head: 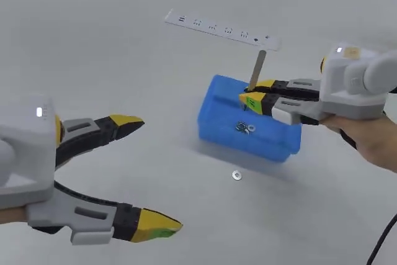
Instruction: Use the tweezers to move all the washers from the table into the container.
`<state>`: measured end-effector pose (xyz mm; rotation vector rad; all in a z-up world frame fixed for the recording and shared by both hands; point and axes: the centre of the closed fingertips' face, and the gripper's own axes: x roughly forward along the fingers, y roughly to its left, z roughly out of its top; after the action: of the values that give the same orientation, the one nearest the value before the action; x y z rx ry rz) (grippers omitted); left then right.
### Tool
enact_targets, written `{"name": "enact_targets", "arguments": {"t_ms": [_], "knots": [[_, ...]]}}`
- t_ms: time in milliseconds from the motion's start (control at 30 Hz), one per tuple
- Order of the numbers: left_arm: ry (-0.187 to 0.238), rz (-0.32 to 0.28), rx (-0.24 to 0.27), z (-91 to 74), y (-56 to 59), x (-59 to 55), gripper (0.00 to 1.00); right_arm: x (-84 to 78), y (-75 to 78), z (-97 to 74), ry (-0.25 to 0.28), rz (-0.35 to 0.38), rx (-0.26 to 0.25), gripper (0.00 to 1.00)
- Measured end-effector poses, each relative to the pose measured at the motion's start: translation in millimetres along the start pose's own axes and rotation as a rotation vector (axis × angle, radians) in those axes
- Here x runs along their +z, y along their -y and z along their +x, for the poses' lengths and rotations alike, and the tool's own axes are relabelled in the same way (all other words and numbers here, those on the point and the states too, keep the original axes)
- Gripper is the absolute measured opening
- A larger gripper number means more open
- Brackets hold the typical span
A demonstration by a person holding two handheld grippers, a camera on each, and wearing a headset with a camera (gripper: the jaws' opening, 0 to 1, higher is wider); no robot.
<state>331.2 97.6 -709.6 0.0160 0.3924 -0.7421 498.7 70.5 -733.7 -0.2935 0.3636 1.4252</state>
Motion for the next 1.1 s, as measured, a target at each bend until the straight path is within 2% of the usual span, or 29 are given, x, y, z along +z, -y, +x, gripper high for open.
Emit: {"name": "enact_targets", "arguments": {"t_ms": [167,333,600,733,867,1000,1100], "knots": [[0.002,-0.008,-0.002,2.2,0.2,1.0,0.99,-16.0,-7.4,4.7,-0.051,-0.037,0.027,0.11],[-0.005,-0.016,0.004,2.1,-1.4,-0.8,0.99,-21.0,-7.0,5.6,-0.061,-0.038,0.025,0.11],[-0.016,-0.025,0.01,-1.6,-0.6,-4.3,0.99,-19.8,-5.3,6.6,-0.057,-0.038,0.021,0.11],[0.0,-0.034,0.017,-3.3,-2.0,-0.2,0.99,-15.6,-4.9,4.0,-0.044,-0.032,0.016,0.11],[-0.005,-0.032,0.019,-1.4,-3.3,-0.1,0.98,-13.8,-4.9,0.7,-0.04,-0.031,0.012,0.11],[0.003,-0.03,0.011,3.0,-2.6,4.2,0.98,-12.8,-6.6,-2.9,-0.041,-0.039,0.013,0.1],[0.012,-0.017,0.002,9.6,-6.2,10.6,0.96,-8.7,-7.4,-6.8,-0.028,-0.05,0.011,0.08]]}}
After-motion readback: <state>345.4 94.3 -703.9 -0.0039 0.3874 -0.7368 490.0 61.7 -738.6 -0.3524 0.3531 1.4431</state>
